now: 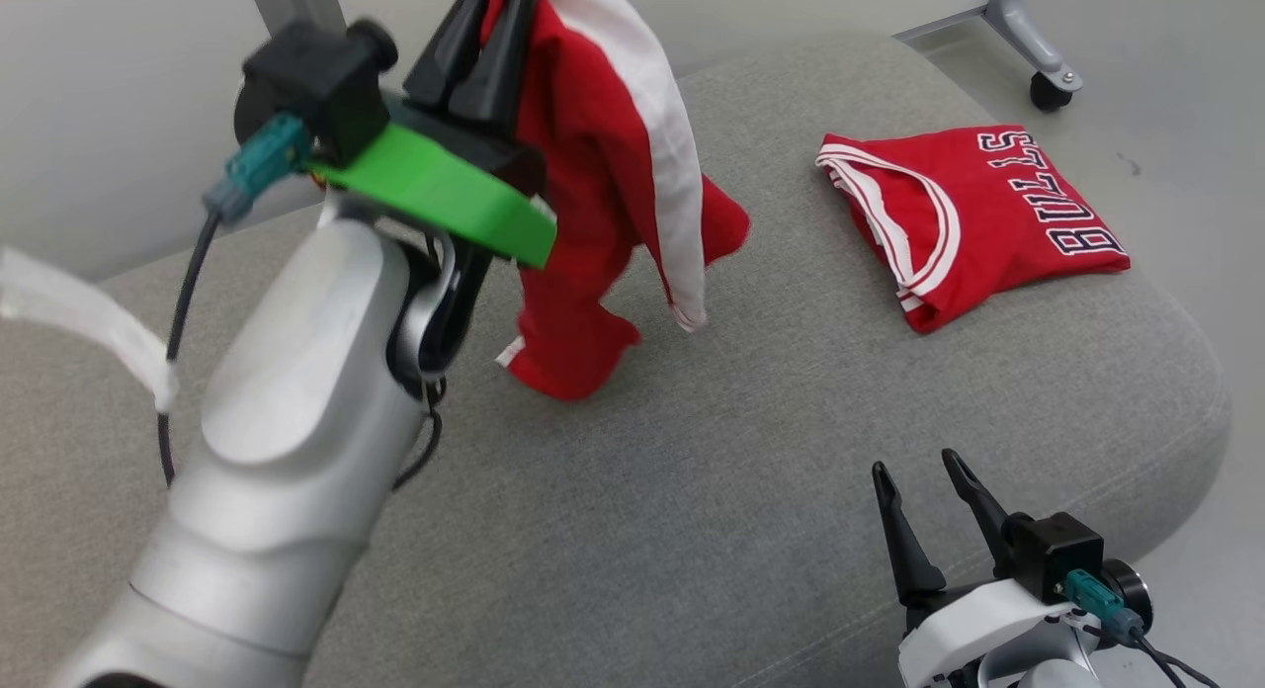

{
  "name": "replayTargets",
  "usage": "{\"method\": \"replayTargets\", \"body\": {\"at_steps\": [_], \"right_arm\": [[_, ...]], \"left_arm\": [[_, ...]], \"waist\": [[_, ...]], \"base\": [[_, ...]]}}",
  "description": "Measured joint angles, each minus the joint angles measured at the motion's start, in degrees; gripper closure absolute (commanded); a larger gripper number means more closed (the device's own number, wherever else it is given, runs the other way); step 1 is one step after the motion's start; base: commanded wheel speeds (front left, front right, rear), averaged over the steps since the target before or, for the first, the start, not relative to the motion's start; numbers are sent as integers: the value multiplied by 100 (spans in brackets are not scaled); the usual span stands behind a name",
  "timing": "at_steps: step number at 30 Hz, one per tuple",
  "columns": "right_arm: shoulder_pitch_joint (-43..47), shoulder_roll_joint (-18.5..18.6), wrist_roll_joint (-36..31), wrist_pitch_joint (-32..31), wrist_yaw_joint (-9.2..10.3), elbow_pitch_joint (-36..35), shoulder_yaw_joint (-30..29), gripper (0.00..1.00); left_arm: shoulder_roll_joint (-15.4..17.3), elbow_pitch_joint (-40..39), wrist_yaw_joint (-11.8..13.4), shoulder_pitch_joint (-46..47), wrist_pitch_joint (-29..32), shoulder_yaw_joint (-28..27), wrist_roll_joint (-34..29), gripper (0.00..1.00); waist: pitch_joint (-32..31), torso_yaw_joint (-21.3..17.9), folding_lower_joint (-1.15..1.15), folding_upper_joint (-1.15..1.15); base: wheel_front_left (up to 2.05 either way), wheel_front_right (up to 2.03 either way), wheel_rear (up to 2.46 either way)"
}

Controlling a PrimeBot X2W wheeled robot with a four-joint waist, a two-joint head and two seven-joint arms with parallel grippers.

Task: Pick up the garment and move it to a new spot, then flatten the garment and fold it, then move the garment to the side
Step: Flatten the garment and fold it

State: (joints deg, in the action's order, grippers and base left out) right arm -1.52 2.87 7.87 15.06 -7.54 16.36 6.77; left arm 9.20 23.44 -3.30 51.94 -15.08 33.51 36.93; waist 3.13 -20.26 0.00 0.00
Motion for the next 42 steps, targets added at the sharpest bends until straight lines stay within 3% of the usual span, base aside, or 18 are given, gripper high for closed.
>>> {"method": "replayTargets", "body": {"at_steps": [13,19,25,26,27,28,29,36,42], "right_arm": [[297,0,-119,-1,1,-10,-258,0],[331,-4,-169,0,0,3,-187,0],[343,-7,-285,0,1,34,-171,0],[345,-5,-290,0,1,35,-167,0],[349,-3,-293,0,1,38,-163,0],[350,-4,-300,0,1,37,-154,0],[354,-4,-300,0,1,40,-143,0],[357,-4,-303,0,1,46,-59,0],[382,-3,-232,0,1,1,-45,0]], "left_arm": [[-601,-1907,-125,-4034,-7,-2572,-743,100],[-637,-1889,-287,-5050,-7,-2864,-417,100],[-639,-1714,-370,-5449,-7,-3009,-213,100],[-636,-1709,-375,-5489,-7,-3036,-214,92],[-633,-1702,-378,-5535,-7,-3039,-216,66],[-635,-1700,-382,-5573,-7,-3042,-200,8],[-637,-1712,-383,-5617,-7,-3049,-202,0],[-639,-1855,-405,-6127,-7,-3177,-479,0],[-643,-1993,-409,-6729,-7,-3719,-746,0]], "waist": [[-86,704,0,0],[-112,1172,0,0],[-142,1572,0,0],[-146,1616,0,0],[-152,1668,0,0],[-157,1704,0,0],[-162,1743,0,0],[-200,1776,0,0],[-207,1637,0,0]], "base": [[0,0,0],[0,0,0],[0,0,0],[0,0,0],[0,0,0],[0,0,0],[0,0,0],[0,0,0],[0,0,0]]}}
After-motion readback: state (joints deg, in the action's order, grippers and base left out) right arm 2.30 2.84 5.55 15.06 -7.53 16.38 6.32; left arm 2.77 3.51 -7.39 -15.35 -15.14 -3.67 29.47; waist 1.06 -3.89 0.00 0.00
